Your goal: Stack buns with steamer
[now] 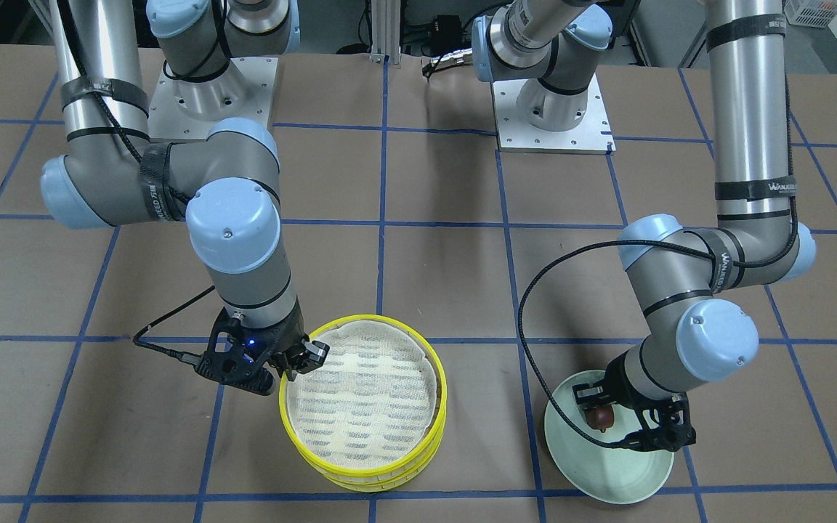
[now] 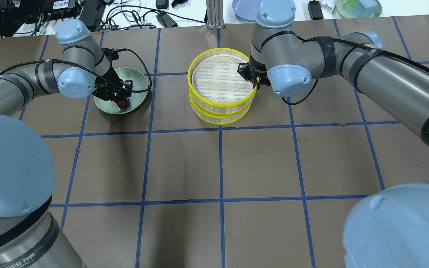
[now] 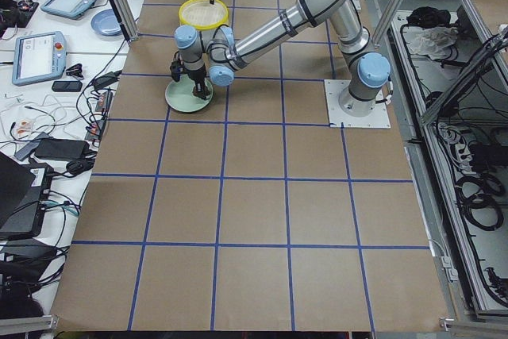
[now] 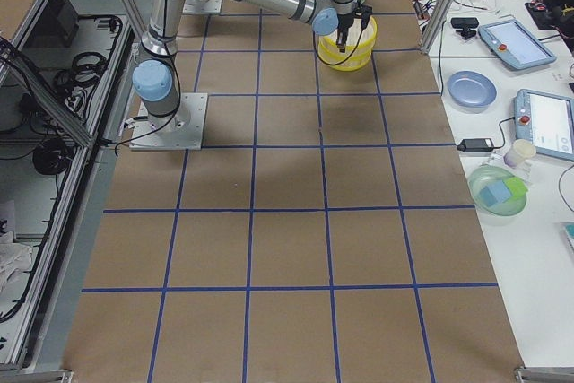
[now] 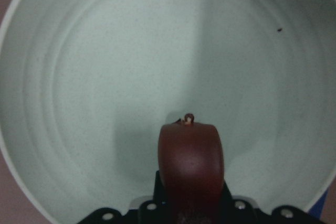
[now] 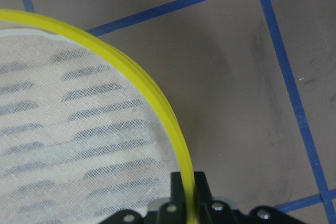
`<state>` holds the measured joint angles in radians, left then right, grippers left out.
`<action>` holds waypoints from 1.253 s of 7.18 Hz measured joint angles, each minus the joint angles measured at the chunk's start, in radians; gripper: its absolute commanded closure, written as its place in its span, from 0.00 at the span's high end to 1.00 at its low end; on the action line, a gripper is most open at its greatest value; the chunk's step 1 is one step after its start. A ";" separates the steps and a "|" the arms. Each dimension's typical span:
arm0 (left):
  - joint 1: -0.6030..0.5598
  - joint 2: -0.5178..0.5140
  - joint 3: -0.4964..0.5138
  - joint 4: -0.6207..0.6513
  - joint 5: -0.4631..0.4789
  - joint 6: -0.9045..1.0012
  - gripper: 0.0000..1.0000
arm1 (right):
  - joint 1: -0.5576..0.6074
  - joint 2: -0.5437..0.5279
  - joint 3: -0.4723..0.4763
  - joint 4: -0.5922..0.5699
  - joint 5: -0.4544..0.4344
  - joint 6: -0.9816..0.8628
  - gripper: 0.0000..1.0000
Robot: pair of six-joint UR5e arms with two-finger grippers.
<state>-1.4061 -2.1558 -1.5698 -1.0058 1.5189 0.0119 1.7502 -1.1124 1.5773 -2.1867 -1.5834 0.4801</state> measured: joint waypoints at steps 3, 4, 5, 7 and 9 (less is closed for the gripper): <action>-0.001 0.060 0.070 -0.053 -0.072 -0.095 0.00 | 0.007 0.000 0.001 0.003 0.000 0.009 0.04; -0.015 0.095 0.079 -0.072 -0.091 -0.152 0.00 | 0.012 0.000 0.001 0.007 -0.001 0.018 0.06; -0.036 0.131 0.082 -0.083 -0.134 -0.222 0.00 | 0.014 0.001 0.001 0.008 -0.001 0.024 0.19; -0.106 0.180 0.086 -0.070 -0.222 -0.386 0.00 | 0.015 0.006 0.003 0.004 -0.009 0.021 1.00; -0.196 0.186 0.089 -0.001 -0.272 -0.583 0.00 | 0.015 0.008 0.007 0.006 -0.014 0.022 1.00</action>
<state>-1.6018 -1.9701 -1.4808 -1.0070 1.2472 -0.5707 1.7654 -1.1042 1.5847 -2.1811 -1.5976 0.5017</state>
